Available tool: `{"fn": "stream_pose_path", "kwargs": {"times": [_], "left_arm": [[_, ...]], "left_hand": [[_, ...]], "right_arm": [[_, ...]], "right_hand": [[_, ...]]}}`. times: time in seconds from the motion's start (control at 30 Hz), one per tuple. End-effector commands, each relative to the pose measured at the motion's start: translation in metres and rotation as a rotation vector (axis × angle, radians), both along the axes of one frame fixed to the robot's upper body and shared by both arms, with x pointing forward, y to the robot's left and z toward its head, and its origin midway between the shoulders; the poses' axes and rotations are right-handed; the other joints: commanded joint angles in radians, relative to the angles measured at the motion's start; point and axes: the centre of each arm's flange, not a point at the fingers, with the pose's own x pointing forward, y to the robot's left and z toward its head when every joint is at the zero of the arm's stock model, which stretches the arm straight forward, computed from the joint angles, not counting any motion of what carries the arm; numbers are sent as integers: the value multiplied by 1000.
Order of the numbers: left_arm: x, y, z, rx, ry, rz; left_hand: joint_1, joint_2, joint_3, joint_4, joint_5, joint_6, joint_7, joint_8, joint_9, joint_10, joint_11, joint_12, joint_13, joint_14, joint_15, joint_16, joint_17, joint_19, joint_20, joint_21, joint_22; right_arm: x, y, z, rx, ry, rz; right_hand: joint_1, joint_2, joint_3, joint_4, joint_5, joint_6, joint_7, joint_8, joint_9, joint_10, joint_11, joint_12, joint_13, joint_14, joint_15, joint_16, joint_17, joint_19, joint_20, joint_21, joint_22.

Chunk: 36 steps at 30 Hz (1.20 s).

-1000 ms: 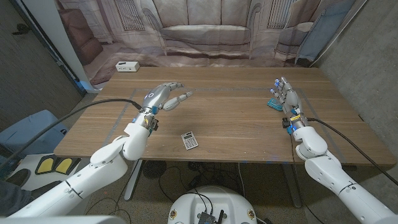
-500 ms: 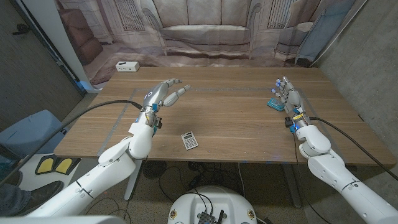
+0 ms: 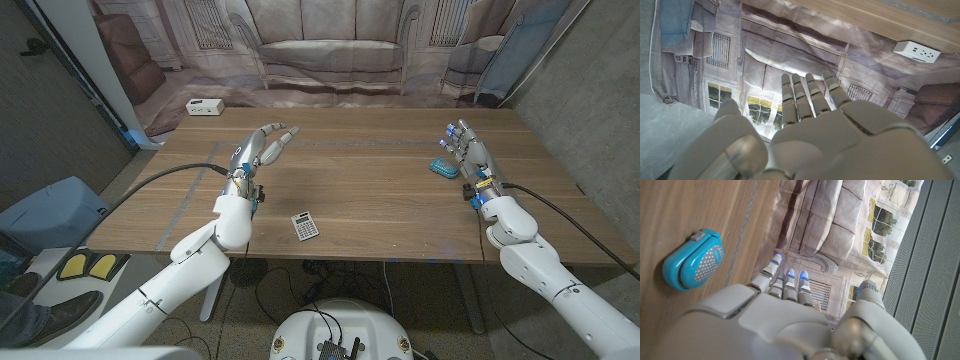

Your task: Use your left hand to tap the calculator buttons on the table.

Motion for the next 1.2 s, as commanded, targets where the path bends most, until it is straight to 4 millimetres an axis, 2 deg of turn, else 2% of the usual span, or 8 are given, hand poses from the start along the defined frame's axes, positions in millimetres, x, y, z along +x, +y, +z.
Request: {"fn": "stream_pose_path", "kwargs": {"times": [0.03, 0.3, 0.53, 1.0, 1.2], "left_arm": [[21, 5, 4, -111, 26, -74], [36, 14, 7, -187, 66, -144], [40, 20, 13, -206, 89, -165], [62, 25, 24, -289, 142, -335], [73, 24, 29, -306, 181, -403]], "left_hand": [[-4, -2, 1, -6, -3, 2, 9, 1, 2, 8, 9, 5, 3, 9, 3, 4, 1, 8, -5, -1, 3], [-7, -2, 0, -5, -2, -1, 18, -2, 2, 7, 16, 4, 3, 8, 7, 3, 1, 9, -4, 0, 3], [-9, -4, -1, -5, -2, -10, 22, -7, 2, -1, 20, 0, 3, 5, 11, 1, 1, 9, -6, -1, 2], [-17, -8, -4, -5, -2, -42, 38, -18, 2, -18, 35, -7, 2, -14, 21, -6, 1, 4, -20, -3, 2], [-20, -11, -6, -6, -2, -67, 51, -24, 2, -46, 46, -18, 1, -32, 27, -10, 1, -2, -36, -6, 1]], "right_arm": [[3, 4, 5, -7, -9, -3], [4, 8, 12, -31, -19, -5], [4, 11, 17, -48, -28, -7], [6, 10, 17, -57, -26, -8], [8, 10, 20, -59, -29, -11]], "right_hand": [[4, 9, -4, 1, -1, 5, 7, 0, 3, 7, 2, 3, 2, 5, 4, 4, 4, 5, 2, 3, 2], [4, 9, -4, 1, -1, 5, 6, 0, 3, 8, 2, 3, 2, 6, 3, 4, 4, 6, 3, 2, 2], [4, 9, -4, 0, -1, 5, 6, 0, 3, 9, 2, 3, 2, 5, 4, 3, 4, 6, 3, 2, 2], [4, 9, -6, 1, -1, 5, 8, 0, 3, 9, 1, 3, 2, 7, 4, 3, 4, 9, 2, 2, 2], [5, 9, -6, 0, -1, 5, 7, -1, 3, 9, 2, 2, 2, 8, 2, 3, 4, 12, -1, 3, 2]]}}
